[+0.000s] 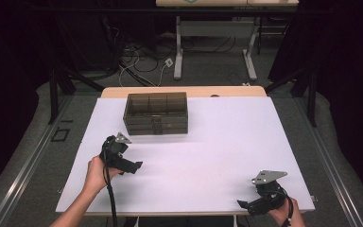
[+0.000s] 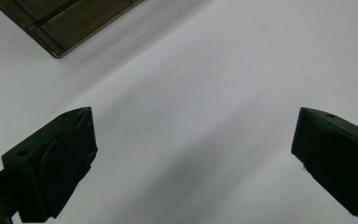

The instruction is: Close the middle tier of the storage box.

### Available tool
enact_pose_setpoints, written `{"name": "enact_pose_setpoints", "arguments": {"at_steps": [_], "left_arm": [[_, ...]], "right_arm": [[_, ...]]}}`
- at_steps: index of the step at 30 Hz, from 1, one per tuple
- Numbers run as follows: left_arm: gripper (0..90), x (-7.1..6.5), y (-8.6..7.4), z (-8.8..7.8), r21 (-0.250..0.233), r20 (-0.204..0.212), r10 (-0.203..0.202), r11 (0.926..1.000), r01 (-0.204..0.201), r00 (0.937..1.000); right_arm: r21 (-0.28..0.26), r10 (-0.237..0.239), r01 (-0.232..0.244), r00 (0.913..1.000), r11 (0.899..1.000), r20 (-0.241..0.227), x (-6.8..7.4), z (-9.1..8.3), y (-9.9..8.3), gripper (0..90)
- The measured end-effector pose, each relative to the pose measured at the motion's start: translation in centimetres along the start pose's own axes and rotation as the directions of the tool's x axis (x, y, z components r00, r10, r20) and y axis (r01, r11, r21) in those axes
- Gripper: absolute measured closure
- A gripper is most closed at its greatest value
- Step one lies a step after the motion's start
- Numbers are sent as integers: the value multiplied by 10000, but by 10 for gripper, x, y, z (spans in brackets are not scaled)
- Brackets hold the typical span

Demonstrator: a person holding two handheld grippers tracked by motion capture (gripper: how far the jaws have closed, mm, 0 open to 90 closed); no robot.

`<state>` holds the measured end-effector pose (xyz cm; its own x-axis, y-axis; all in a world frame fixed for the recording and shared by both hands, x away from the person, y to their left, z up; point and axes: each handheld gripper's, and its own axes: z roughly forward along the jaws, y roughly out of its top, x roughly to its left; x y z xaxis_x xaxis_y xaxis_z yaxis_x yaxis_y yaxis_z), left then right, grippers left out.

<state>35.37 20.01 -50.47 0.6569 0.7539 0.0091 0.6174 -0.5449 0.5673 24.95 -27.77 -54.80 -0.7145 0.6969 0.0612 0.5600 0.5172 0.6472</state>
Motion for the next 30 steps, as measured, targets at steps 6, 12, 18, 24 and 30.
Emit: {"name": "enact_pose_setpoints", "arguments": {"at_steps": [6, 12, 18, 24, 30], "left_arm": [[0, -9, -9, -5, -81, 256, -17, 10000, 19, 9997], [0, -17, -17, -12, -272, 214, 141, 9995, -135, 9997], [0, -21, -26, -15, -305, 330, 141, 9994, -131, 9994], [0, -27, -36, -16, -396, 420, 118, 9992, -101, 9990], [0, -34, -45, -16, -487, 438, 156, 9987, -134, 9989]], "right_arm": [[0, -2, 2, 10000, 10000, 6, 0, 0, 0, 21], [6, 29, -29, 10000, 10000, 18, 0, 0, 0, 22], [8, 29, -29, 10000, 10000, 26, 0, 0, 0, 21], [-3, -23, 23, 10000, 10000, 30, 0, 0, 0, 21], [37, -83, 83, 10000, 10000, 9, 0, 0, 0, 22]]}}
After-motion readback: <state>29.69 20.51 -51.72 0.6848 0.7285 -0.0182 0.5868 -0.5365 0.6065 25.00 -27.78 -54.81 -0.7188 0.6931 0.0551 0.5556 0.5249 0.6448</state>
